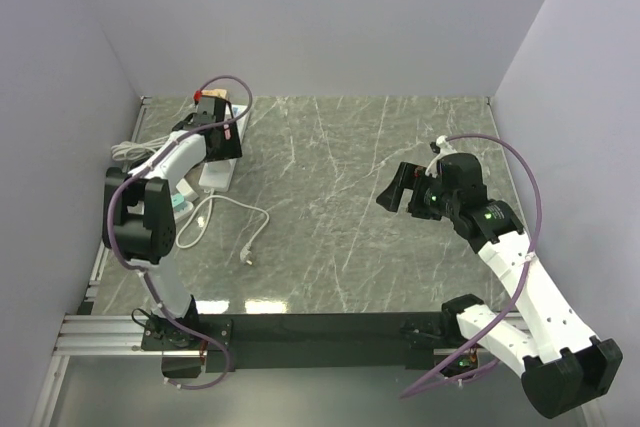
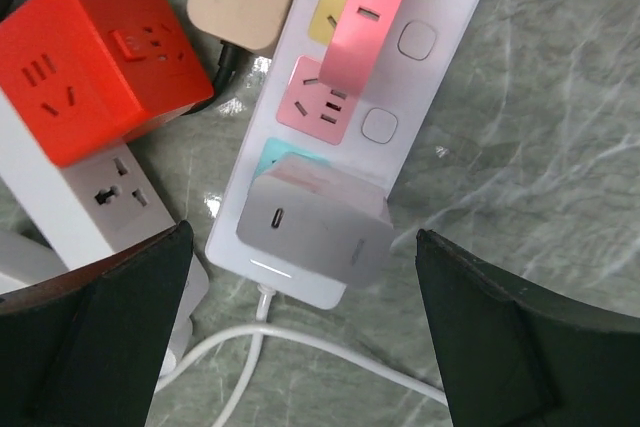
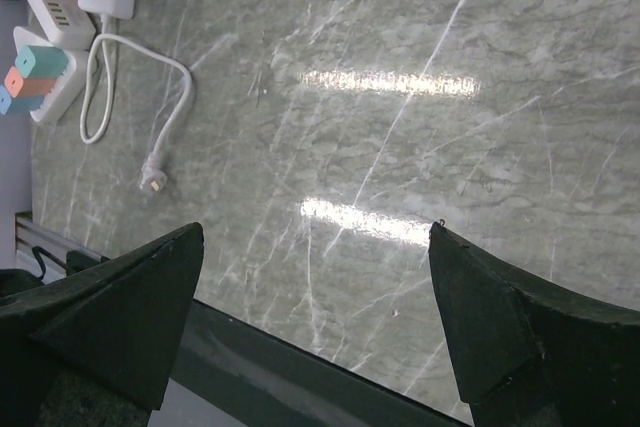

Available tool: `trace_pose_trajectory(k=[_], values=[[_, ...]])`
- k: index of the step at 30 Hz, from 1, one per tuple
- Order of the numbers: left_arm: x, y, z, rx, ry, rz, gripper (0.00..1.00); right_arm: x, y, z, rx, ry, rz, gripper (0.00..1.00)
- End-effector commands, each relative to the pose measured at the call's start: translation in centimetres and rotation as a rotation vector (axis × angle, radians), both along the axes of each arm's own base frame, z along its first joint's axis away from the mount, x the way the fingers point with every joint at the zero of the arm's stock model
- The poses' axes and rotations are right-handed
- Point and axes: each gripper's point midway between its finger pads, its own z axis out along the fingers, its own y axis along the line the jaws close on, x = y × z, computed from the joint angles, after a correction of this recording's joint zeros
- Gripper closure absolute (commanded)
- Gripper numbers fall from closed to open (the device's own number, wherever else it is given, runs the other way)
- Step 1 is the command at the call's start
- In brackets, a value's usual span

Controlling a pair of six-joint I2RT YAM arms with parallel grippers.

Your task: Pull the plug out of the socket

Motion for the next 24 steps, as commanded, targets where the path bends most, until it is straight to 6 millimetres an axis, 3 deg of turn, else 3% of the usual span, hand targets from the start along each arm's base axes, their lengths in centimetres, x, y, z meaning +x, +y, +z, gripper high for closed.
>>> trace_pose_trajectory(k=[1,7,12,16,22,24], values=[[2.2,-0.6,0.9,0.022,-0.051,-0.076,0.01,0.8,0.2,1.2,0.01,-0.054,-0.007,0.0],[3.2,-1.4,-0.8,0.013,-0.029,-0.133,0.04,0.8,0.1,1.0,-0.002,-0.048,-0.008,0.0],[2.8,-2.6,-1.1,-0.038,-0.031,-0.173,0.18,1.0,-0.1,1.0,-0.014,-0.052,-0.02,0.0],[1.1,-3.8,-2.4,-0.07,0.004,-0.2,0.33,0.9,-0.1,0.9,-0.008,-0.048,-0.024,0.0],[-1.5,-7.7,-2.9,-0.155,0.026,-0.272,0.59,0.9,-0.2,1.0,-0.005,-0.053,-0.038,0.0],[-2.5,-10.4,-2.7,-0.181,0.029,-0.315,0.62,0.9,-0.4,0.9,-0.013,-0.055,-0.046,0.0]])
